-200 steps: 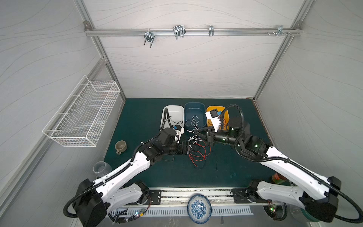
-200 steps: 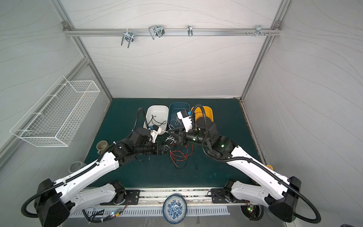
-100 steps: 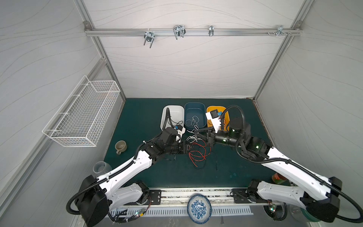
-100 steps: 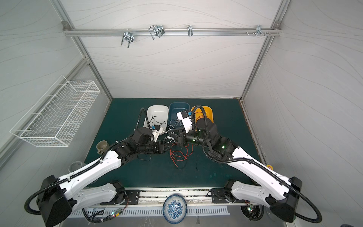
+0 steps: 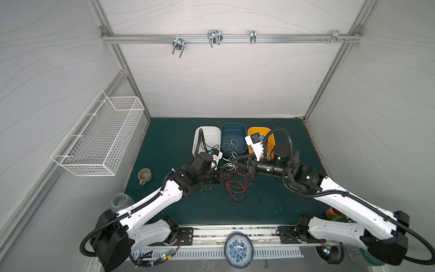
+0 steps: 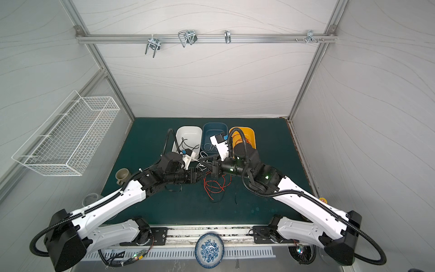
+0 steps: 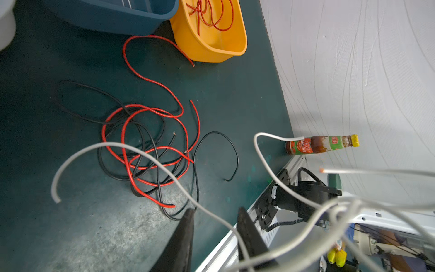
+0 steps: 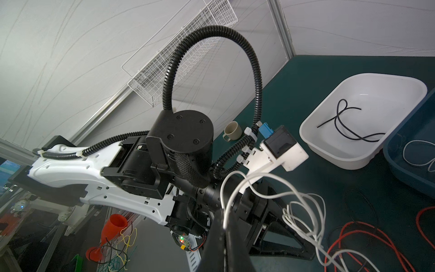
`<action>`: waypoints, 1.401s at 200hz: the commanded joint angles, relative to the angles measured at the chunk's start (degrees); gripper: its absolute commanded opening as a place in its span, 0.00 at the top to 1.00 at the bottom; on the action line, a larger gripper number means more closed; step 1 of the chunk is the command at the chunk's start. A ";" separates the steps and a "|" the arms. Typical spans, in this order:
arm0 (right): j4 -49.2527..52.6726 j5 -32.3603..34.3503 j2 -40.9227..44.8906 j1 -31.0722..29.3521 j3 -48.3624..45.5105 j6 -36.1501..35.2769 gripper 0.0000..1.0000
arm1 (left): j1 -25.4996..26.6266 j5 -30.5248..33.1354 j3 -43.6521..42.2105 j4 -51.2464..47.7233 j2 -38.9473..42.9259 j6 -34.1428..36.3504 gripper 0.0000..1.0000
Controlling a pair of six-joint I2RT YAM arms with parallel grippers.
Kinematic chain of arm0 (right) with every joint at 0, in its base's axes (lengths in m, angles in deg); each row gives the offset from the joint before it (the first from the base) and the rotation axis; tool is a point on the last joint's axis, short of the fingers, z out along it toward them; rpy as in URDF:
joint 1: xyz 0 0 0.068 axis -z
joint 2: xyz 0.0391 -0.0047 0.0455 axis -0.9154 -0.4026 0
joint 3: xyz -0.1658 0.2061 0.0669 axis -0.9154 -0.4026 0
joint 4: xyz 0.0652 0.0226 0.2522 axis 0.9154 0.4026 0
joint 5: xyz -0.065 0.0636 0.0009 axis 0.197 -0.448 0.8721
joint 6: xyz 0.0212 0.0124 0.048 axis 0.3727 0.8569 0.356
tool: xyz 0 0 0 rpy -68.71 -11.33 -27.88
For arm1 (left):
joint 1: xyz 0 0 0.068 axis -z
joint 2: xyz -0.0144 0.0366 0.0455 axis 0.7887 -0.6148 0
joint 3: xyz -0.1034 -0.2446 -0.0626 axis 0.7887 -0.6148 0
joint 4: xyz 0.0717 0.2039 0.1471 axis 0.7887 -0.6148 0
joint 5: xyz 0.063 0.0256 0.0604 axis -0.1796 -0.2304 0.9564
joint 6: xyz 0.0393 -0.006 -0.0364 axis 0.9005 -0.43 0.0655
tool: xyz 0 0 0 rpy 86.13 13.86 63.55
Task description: Untangle the cables
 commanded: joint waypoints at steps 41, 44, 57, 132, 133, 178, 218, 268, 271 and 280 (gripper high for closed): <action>-1.48 0.93 1.03 -0.83 -0.17 1.01 1.00 | 0.30 0.77 1.72 1.47 0.21 0.67 0.75; -1.46 0.95 1.09 -0.85 -0.24 1.04 1.00 | 0.28 0.85 1.67 1.41 0.29 0.69 0.75; -1.56 0.95 1.43 -0.92 -0.41 1.26 1.00 | 0.26 1.09 1.43 1.62 0.86 0.77 0.83; -0.73 3.16 3.19 -0.93 -1.81 0.63 1.00 | 0.26 1.92 0.57 1.00 2.95 1.32 1.00; -0.75 3.27 3.24 -0.97 -1.83 0.57 1.00 | 0.26 1.92 0.54 0.93 3.01 1.34 1.00; 2.43 13.53 6.85 0.05 -4.08 0.14 1.00 | 0.26 1.09 0.08 -5.27 5.35 2.03 1.00; 6.17 18.08 10.78 8.14 -8.50 5.26 1.00 | 0.24 -0.06 0.95 -14.15 10.44 3.26 1.00; 7.95 15.25 14.52 18.79 -14.27 10.58 1.00 | 0.26 1.02 2.70 -24.02 16.68 6.95 1.00; 8.30 15.35 14.77 19.19 -14.32 10.56 1.00 | 0.24 1.11 2.93 -24.88 16.83 7.32 1.00; 8.90 15.36 15.18 20.32 -14.69 10.46 1.00 | 0.18 1.90 3.44 -26.72 17.29 8.23 1.00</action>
